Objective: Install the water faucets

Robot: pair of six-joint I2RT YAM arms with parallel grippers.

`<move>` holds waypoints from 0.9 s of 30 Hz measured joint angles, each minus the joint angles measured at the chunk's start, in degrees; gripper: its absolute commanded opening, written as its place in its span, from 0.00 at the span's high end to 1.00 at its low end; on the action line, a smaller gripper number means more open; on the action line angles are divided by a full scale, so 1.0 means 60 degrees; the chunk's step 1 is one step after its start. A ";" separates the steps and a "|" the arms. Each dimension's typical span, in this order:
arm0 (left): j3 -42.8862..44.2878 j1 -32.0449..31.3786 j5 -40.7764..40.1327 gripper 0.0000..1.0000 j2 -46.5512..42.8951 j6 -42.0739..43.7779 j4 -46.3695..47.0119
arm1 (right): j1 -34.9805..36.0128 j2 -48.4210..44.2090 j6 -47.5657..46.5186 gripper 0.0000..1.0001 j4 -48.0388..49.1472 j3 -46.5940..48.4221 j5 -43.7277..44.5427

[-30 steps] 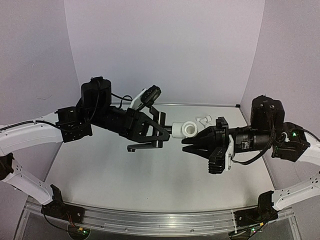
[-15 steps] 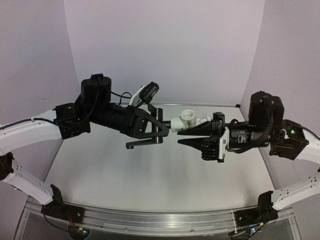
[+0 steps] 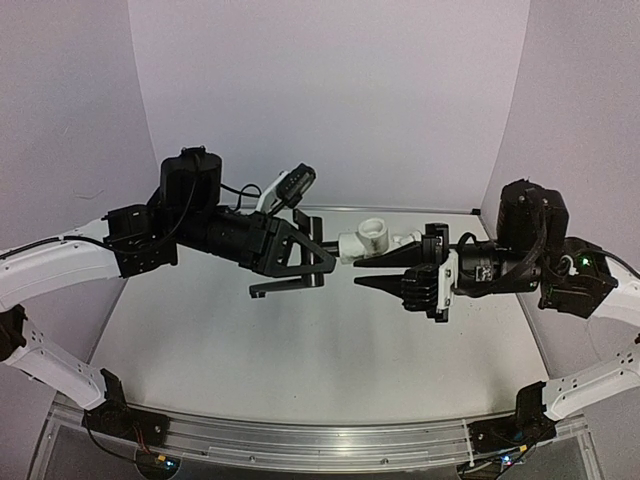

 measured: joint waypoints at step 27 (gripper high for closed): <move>0.0088 -0.0039 0.0359 1.00 -0.0001 0.0348 -0.1147 | 0.0008 0.0082 -0.0462 0.95 0.0343 0.0172 0.0910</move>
